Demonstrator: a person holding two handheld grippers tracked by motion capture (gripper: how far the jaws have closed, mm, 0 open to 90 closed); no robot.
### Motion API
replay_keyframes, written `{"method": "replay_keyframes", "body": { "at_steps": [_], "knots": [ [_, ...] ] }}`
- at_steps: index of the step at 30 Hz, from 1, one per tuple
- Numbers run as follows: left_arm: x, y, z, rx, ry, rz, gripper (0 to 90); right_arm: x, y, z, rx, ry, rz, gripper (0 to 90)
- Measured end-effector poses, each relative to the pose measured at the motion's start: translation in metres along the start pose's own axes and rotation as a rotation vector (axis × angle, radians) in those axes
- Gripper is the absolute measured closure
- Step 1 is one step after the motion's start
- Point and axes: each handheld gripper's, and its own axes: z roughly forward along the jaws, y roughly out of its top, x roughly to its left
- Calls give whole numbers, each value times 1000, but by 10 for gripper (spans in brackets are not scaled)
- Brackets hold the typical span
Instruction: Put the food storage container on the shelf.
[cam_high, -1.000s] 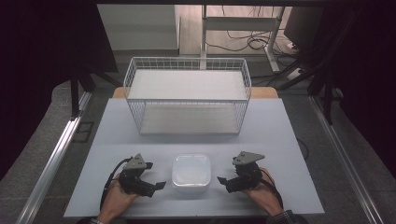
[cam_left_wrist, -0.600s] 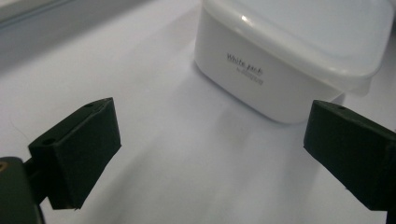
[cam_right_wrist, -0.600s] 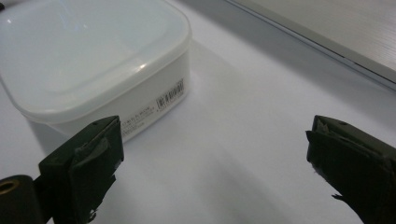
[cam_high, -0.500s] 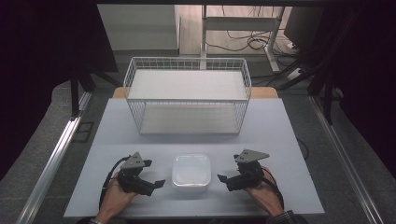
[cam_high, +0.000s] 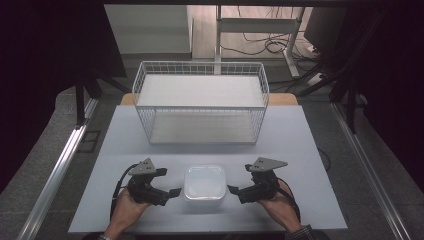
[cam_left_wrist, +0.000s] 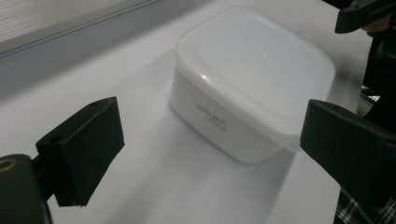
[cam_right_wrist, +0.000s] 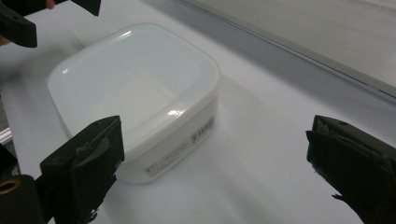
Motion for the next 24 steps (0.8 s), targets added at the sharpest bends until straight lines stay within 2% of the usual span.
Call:
{"method": "replay_keyframes", "body": {
  "at_steps": [4, 7, 9, 10, 15, 16, 20, 21, 24],
  "knots": [
    [-5, 8, 8, 14, -17, 11, 47, 6, 6, 2, 1, 5, 0, 41],
    [-8, 12, 14, 29, -26, 21, 44, 10, 12, 5, 12, 8, -23, 27],
    [-10, 15, 16, 36, -25, 26, 43, 12, 13, 6, 19, 17, -31, 19],
    [-11, 16, 18, 40, -25, 30, 43, 16, 17, 10, 32, 37, -39, 9],
    [-15, 28, 29, 80, -14, 58, 46, 20, 22, 19, 56, 48, -54, 0],
    [-15, 31, 34, 94, -7, 67, 50, 22, 25, 24, 71, 67, -59, 0],
    [-12, 33, 41, 110, 4, 55, 57, 23, 28, 31, 103, 72, -53, 15],
    [-9, 31, 44, 117, 4, 40, 65, 21, 28, 37, 130, 81, -23, 30],
    [-7, 26, 46, 126, 3, 31, 83, 19, 25, 41, 144, 95, -6, 35]
  ]
}}
